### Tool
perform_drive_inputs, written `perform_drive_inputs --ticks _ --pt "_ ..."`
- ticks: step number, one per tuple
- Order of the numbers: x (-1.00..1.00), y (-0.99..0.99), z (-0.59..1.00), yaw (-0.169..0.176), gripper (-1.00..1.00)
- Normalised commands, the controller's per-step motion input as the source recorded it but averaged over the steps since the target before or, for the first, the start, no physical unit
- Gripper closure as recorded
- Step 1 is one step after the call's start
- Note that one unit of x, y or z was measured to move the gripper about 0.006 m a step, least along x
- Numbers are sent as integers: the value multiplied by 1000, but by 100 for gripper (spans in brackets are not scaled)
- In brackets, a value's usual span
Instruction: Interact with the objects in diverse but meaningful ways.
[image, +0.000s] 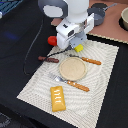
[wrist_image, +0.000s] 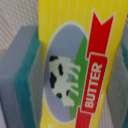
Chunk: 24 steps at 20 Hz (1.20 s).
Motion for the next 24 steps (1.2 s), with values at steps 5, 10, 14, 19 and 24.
perform_drive_inputs --ticks 5,10,14,19,24 --pt "895 89 721 -31 100" --pt "896 -6 306 -29 100" --pt "895 -51 26 -26 100" --pt "724 -9 -29 -13 100" --pt "563 2 -63 0 100"
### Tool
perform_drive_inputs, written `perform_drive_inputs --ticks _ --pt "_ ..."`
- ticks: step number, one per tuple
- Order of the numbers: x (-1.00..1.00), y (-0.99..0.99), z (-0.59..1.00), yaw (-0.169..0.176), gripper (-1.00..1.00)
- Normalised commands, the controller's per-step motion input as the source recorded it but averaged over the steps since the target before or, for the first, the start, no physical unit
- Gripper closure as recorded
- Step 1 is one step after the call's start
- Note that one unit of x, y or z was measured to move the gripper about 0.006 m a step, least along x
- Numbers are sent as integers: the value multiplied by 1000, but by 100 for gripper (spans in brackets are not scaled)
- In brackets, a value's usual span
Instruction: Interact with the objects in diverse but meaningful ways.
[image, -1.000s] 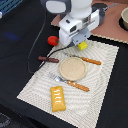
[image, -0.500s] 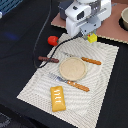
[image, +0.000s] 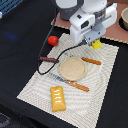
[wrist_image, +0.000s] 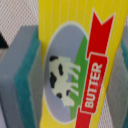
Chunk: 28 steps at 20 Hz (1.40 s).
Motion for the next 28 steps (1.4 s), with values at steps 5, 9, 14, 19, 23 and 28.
perform_drive_inputs --ticks 5,9,14,19,23,28 --pt "301 5 -50 0 100" --pt "274 16 -22 0 -100" --pt "304 63 -5 0 -100" --pt "361 123 24 0 -100" --pt "224 54 516 0 -100" --pt "2 -341 943 0 -100"
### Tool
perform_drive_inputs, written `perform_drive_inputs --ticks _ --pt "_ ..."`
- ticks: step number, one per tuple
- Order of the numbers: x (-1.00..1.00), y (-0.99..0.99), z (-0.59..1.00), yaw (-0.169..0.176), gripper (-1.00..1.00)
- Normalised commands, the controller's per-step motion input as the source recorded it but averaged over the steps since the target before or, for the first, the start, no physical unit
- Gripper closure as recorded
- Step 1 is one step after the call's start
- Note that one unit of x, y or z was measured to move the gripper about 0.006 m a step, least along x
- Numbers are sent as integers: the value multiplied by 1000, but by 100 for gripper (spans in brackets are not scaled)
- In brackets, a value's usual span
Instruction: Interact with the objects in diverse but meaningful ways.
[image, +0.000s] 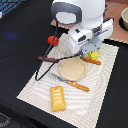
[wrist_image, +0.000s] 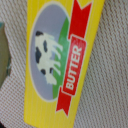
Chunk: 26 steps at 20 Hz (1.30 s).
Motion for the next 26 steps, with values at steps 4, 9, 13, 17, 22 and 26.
perform_drive_inputs --ticks 4,9,13,17,22,26 --pt "0 -354 1000 0 -100" --pt "27 -411 757 -7 -100" --pt "44 -607 429 -9 -100" --pt "22 -748 236 -6 -100" --pt "14 -870 91 0 -100" --pt "-38 -989 0 0 -100"
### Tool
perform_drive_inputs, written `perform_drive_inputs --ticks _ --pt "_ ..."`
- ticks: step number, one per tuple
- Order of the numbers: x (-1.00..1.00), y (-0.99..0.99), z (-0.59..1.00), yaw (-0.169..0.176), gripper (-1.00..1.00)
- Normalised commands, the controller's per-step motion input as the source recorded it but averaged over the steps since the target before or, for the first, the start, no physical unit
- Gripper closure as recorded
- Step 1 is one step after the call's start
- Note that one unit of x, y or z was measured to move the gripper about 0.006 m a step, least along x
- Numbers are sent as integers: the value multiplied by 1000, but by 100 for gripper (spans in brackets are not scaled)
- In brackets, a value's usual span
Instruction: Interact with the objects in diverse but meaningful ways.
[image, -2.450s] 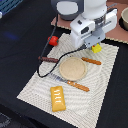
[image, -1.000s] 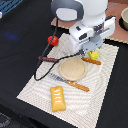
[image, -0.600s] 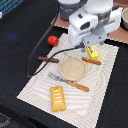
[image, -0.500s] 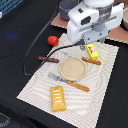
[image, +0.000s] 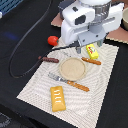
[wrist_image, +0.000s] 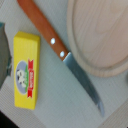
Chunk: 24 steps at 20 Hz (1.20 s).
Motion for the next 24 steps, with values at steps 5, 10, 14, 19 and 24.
perform_drive_inputs --ticks 5,10,14,19,24 --pt "-253 -979 -78 0 -100" --pt "-313 -971 -123 0 -100" --pt "71 -844 -119 0 -100" --pt "337 -677 -123 -9 -100" --pt "458 -443 -166 -10 -100"
